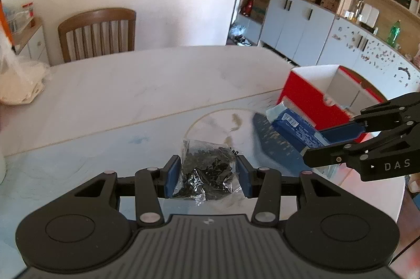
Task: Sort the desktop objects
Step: 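Carry the dark bag and blue bar with both tools over the shoebox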
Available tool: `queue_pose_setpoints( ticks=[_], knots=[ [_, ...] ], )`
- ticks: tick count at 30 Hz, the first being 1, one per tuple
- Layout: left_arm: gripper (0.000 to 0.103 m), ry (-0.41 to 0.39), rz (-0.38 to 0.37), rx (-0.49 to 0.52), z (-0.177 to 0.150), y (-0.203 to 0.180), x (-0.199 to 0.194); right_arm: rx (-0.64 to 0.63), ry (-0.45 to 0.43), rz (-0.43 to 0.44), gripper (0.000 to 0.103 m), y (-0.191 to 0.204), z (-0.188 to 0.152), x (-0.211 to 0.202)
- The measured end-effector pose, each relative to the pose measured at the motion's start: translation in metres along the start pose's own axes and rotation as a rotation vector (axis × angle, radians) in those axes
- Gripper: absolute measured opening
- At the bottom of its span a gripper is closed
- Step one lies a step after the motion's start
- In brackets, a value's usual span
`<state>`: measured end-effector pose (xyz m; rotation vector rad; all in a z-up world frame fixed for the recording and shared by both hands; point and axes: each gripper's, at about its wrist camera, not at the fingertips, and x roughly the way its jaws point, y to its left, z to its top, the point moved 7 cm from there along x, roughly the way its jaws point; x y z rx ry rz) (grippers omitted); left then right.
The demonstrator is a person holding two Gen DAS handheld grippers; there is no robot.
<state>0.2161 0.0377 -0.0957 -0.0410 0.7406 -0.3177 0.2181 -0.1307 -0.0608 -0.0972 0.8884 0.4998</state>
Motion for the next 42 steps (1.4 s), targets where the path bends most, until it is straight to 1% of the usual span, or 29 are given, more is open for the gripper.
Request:
queue_pose_setpoints(
  ticks=[9, 17, 19, 30, 42],
  knots=[
    [0.045, -0.024, -0.039, 0.031, 0.023, -0.047, 0.003, 0.001, -0.045, -0.037, 0.036, -0.039, -0.003, -0.034],
    [0.045, -0.044, -0.055, 0.062, 0.040, -0.086, 0.013, 0.031, -0.073, -0.056, 0.036, -0.081, -0.008, -0.054],
    [0.045, -0.059, -0.047, 0.075, 0.044, -0.096, 0.017, 0.036, -0.077, -0.063, 0.036, -0.092, -0.010, -0.058],
    [0.045, -0.055, -0.082, 0.090, 0.060, -0.149, 0.041, 0.072, -0.088, -0.106, 0.036, -0.153, -0.025, -0.077],
    [0.045, -0.045, -0.138, 0.153, 0.078, -0.206, 0.070, 0.114, -0.086, -0.175, 0.036, -0.216, -0.041, -0.090]
  ],
)
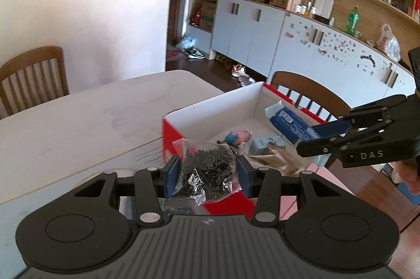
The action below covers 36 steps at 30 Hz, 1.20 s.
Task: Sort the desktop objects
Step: 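Carry the dark bag and blue bar with both tools over the shoebox, then open both tools to drop the dark bag and blue bar into the box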
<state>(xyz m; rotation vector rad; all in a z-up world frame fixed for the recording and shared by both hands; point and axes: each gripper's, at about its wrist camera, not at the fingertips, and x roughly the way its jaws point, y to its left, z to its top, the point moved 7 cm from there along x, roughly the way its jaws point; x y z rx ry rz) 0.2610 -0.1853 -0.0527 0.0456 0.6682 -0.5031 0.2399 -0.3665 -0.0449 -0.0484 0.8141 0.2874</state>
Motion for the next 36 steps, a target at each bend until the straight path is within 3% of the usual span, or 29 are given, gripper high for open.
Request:
queue_pose_setpoints(
  ticks=[9, 19, 36],
  knots=[
    [0.045, 0.036, -0.049, 0.067, 0.013, -0.032, 0.035, 0.015, 0.015, -0.042, 0.036, -0.034, -0.004, 0.010],
    [0.045, 0.137, -0.115, 0.118, 0.012, -0.050, 0.083, 0.014, 0.031, -0.067, 0.036, -0.063, 0.001, 0.032],
    [0.045, 0.246, -0.117, 0.282, -0.004, -0.070, 0.137, -0.048, 0.162, -0.078, 0.036, -0.077, -0.010, 0.083]
  ],
)
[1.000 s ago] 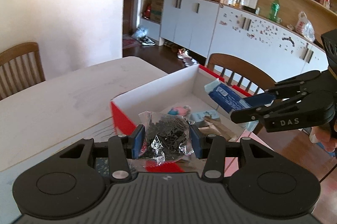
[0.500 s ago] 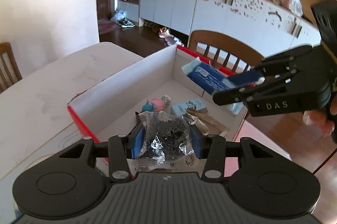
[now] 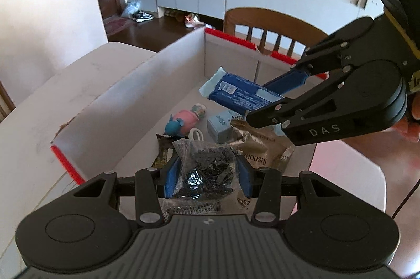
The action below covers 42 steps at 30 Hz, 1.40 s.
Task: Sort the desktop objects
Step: 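Open both tools to drop the dark bag and blue bar into the box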
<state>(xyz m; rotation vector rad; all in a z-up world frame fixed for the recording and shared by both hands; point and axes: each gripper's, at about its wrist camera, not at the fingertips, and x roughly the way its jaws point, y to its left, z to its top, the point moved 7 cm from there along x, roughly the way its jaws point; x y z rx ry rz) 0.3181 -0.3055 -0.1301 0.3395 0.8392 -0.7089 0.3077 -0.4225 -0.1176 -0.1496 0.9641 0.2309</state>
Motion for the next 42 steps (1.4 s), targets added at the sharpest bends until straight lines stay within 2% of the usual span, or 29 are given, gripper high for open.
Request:
queue_pose_setpoints(
  ticks=[12, 21, 31, 38, 39, 42],
  knots=[
    [0.045, 0.056, 0.004, 0.039, 0.000, 0.005, 0.016, -0.036, 0.053, -0.002, 0.036, 0.002, -0.012, 0.015],
    [0.045, 0.124, -0.014, 0.019, 0.002, 0.004, 0.027, -0.088, 0.079, -0.012, 0.036, 0.006, -0.015, 0.024],
    [0.045, 0.193, -0.039, 0.023, 0.000, 0.004, 0.037, -0.087, 0.110, -0.009, 0.036, 0.002, -0.016, 0.037],
    [0.046, 0.208, -0.057, -0.002, 0.000, 0.008, 0.039, -0.082, 0.111, -0.006, 0.043, 0.001, -0.017, 0.038],
    [0.049, 0.208, -0.058, -0.002, 0.000, 0.008, 0.039, -0.081, 0.111, -0.004, 0.046, 0.000, -0.017, 0.037],
    [0.071, 0.196, -0.061, 0.007, 0.001, 0.008, 0.036, -0.078, 0.107, -0.001, 0.053, -0.001, -0.019, 0.033]
  ],
)
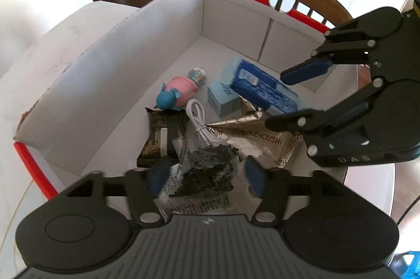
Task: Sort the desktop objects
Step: 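Open both tools to drop the dark bag and blue bar into the box, then withdraw both tools from the box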
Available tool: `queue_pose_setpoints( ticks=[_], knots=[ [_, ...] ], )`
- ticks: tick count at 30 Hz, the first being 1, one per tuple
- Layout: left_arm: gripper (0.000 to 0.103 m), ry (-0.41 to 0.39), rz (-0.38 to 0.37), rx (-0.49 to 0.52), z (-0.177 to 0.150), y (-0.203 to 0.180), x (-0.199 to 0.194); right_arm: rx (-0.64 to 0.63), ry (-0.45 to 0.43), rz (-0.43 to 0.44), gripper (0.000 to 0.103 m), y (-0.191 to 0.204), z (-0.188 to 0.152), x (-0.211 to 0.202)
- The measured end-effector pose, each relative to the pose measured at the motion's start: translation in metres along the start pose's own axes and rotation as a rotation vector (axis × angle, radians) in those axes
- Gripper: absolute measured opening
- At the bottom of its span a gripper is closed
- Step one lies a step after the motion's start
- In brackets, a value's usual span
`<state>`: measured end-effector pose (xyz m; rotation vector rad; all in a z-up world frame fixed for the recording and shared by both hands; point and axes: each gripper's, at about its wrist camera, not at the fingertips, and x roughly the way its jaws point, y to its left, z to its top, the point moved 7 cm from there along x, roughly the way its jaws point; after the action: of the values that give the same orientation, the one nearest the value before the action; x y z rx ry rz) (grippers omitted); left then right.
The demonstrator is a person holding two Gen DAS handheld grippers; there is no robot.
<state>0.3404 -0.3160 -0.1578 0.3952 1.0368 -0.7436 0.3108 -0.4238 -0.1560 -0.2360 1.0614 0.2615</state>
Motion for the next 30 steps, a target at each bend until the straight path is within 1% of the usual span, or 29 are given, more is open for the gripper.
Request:
queue_pose_setpoints(
  ticks=[1, 7, 15, 21, 24, 27, 30],
  knots=[
    [0.073, -0.010, 0.003, -0.006, 0.000, 0.001, -0.002, -0.001, -0.001, 0.002, 0.053, 0.000, 0.000, -0.001],
    [0.073, -0.042, -0.001, -0.034, 0.003, 0.004, -0.014, -0.001, -0.028, 0.005, 0.053, 0.002, 0.001, -0.014],
    [0.073, -0.081, -0.013, -0.071, 0.001, 0.006, -0.032, 0.000, -0.067, 0.030, 0.054, 0.005, 0.003, -0.036],
    [0.073, -0.113, -0.010, -0.089, 0.000, 0.008, -0.047, -0.004, -0.103, 0.050, 0.058, 0.009, 0.003, -0.055],
    [0.082, -0.136, -0.011, -0.114, -0.001, 0.009, -0.055, 0.006, -0.115, 0.059, 0.060, 0.009, 0.003, -0.064],
    [0.082, -0.162, -0.013, -0.130, -0.003, 0.009, -0.064, 0.009, -0.124, 0.062, 0.061, 0.010, 0.002, -0.072],
    [0.085, -0.188, -0.008, -0.147, -0.005, 0.011, -0.073, 0.005, -0.136, 0.066, 0.064, 0.012, 0.001, -0.081]
  ],
)
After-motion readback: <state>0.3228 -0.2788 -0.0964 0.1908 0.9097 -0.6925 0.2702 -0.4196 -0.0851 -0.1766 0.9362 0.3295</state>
